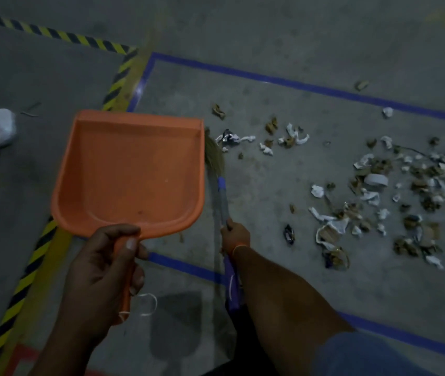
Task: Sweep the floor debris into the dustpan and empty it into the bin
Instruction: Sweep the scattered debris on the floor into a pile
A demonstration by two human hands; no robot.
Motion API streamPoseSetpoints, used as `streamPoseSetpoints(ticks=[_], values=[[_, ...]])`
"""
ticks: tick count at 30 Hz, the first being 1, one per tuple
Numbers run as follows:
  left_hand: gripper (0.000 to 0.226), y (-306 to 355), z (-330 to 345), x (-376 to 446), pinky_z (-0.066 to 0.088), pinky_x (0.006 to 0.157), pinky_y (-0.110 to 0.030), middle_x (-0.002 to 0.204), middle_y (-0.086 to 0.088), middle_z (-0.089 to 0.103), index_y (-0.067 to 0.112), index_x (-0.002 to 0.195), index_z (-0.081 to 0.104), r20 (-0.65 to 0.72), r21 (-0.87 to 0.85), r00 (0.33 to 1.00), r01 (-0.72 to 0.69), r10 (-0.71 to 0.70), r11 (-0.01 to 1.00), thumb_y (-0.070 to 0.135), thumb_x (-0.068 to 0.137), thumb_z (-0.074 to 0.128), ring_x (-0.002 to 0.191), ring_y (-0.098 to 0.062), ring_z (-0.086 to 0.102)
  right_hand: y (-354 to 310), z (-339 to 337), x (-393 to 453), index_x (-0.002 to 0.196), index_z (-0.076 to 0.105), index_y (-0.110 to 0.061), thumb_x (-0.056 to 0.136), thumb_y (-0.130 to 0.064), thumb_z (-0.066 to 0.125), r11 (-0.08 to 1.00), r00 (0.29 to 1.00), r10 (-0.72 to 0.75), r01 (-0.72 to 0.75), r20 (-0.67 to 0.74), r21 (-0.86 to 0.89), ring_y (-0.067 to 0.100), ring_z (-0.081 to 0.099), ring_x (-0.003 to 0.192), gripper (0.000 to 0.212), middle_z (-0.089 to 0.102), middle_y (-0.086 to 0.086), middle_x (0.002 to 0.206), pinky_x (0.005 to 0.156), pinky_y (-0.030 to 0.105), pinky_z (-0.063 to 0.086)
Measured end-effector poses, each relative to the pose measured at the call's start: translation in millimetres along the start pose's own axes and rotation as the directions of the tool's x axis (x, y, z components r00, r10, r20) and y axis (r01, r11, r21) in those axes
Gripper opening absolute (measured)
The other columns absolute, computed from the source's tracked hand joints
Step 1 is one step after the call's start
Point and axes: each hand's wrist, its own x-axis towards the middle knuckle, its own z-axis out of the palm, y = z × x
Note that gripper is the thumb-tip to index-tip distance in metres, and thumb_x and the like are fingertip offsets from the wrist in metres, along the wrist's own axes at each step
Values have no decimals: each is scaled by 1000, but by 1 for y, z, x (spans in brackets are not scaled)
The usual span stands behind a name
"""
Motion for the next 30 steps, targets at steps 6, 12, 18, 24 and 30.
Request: streamPoseSetpoints(ticks=[6,12,18,24,30], values=[[14,24,22,41,41,42,-24,81,-18,63,20,101,67,130,-7,991,-22,23,1000,17,93,56,45,-24,49,30,-51,11,123,61,-16,99,-31,48,997,982,81,-77,-169,33,29,64,76,32,68,16,102,53,18,47],[16,39,43,70,35,41,-26,78,-15,62,11,104,63,240,9,970,-32,28,999,17,92,55,44,-23,47,61,-105,23,106,60,-11,99,-29,45,971,918,226,-185,-325,153,18,58,44,24,63,10,74,44,25,48],[17,53,56,88,37,42,-24,77,-15,62,12,104,64,349,19,936,-62,51,998,18,91,56,44,-23,45,85,-167,28,110,65,-7,98,-26,49,939,830,333,-250,-448,235,30,65,71,28,68,19,104,72,25,52],[14,61,51,100,40,43,-23,80,-15,64,15,104,65,424,53,903,-105,73,993,18,93,56,46,-22,48,122,-181,41,93,65,-9,86,-37,50,906,710,414,-263,-570,331,37,69,81,32,69,19,92,77,47,57],[16,63,40,106,41,43,-21,79,-12,64,12,106,64,447,55,892,-101,66,993,17,94,55,47,-20,50,70,-142,-4,113,64,-12,96,-27,49,928,756,329,-150,-565,340,32,69,60,27,70,16,81,55,33,56]])
